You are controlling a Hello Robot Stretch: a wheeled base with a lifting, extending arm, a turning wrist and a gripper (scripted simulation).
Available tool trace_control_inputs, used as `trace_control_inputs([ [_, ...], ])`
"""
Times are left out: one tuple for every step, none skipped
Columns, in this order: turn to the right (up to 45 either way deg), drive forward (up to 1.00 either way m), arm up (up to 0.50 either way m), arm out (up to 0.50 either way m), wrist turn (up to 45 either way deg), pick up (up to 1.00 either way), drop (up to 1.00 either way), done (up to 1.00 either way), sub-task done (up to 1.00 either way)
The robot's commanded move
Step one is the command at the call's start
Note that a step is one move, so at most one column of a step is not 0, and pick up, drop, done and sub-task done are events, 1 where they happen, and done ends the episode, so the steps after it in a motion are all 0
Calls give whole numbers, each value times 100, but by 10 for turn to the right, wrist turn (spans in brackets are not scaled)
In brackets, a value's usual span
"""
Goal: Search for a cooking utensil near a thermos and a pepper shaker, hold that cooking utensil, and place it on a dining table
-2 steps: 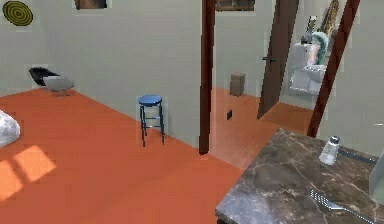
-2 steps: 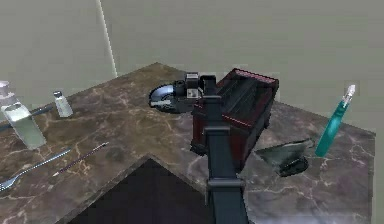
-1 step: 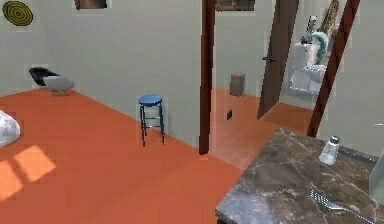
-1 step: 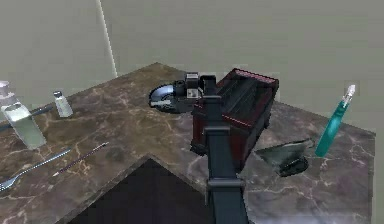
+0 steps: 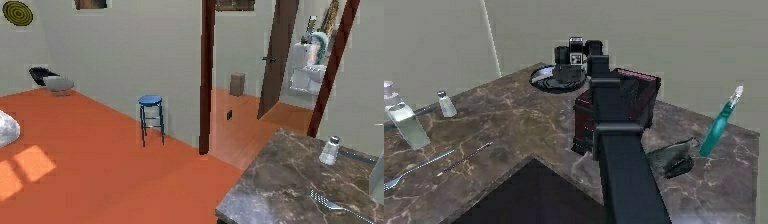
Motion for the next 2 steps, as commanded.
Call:
trace_control_inputs([
  [0, 0, 2, 0, 0, 0, 0, 0, 0],
  [0, 0, 0, 0, -450, 0, 0, 0, 0],
])
